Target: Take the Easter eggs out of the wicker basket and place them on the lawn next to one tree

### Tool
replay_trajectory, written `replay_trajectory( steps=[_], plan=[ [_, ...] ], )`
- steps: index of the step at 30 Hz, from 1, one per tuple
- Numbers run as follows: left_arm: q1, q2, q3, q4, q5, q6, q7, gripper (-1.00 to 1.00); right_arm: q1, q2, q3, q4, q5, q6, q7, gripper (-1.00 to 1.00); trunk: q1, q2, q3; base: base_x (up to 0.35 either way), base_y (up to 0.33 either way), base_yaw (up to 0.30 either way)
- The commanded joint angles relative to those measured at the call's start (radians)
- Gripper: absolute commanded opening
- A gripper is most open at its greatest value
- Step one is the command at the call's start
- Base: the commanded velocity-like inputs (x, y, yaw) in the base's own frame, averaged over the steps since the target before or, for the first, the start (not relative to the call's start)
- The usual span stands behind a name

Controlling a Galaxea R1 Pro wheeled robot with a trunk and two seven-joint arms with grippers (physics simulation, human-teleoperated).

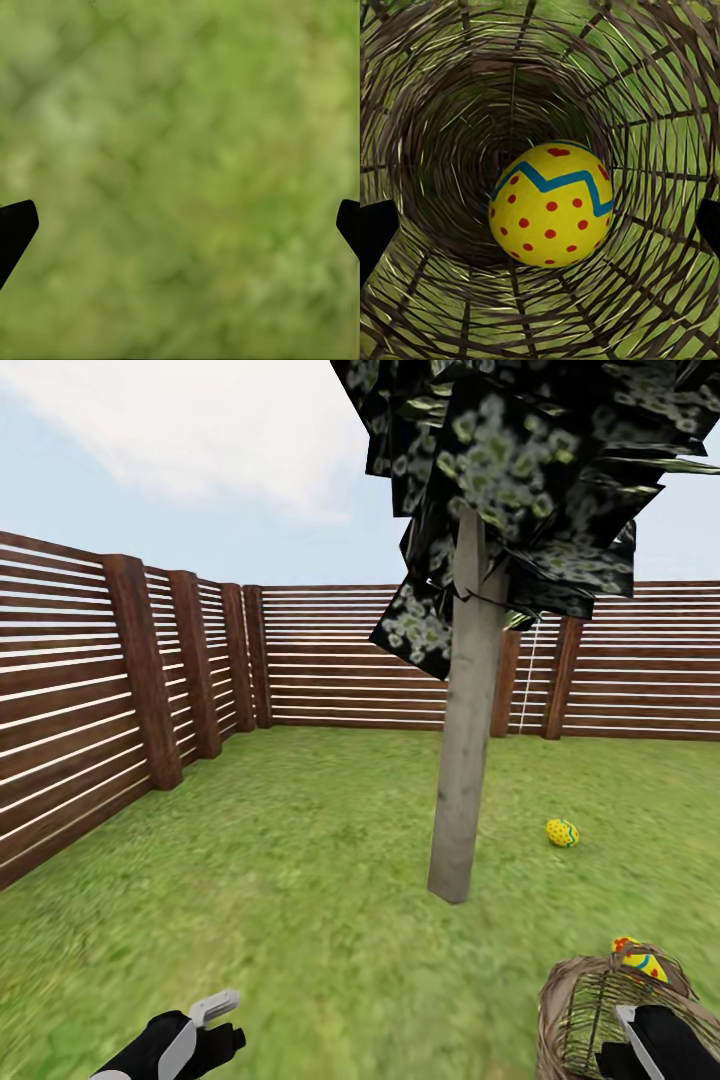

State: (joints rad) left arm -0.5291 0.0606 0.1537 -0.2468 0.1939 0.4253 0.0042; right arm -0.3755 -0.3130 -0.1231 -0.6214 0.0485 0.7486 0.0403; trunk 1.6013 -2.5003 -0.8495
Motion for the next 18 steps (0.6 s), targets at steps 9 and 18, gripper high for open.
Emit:
replay_trajectory(
  steps=[9,18],
  plan=[
    [0.0,-0.003,0.003,0.003,0.007,0.006,0.0,1.0,-0.001,0.001,-0.003,-0.001,0.005,0.005,0.004,1.0,0.0,0.0,-0.001,0.252,0.0,0.0],
    [0.0,-0.013,0.003,0.007,0.007,0.006,0.0,1.0,0.0,0.001,-0.003,-0.001,0.005,0.005,0.004,1.0,0.001,-0.001,-0.013,0.023,0.0,0.0]
  ],
)
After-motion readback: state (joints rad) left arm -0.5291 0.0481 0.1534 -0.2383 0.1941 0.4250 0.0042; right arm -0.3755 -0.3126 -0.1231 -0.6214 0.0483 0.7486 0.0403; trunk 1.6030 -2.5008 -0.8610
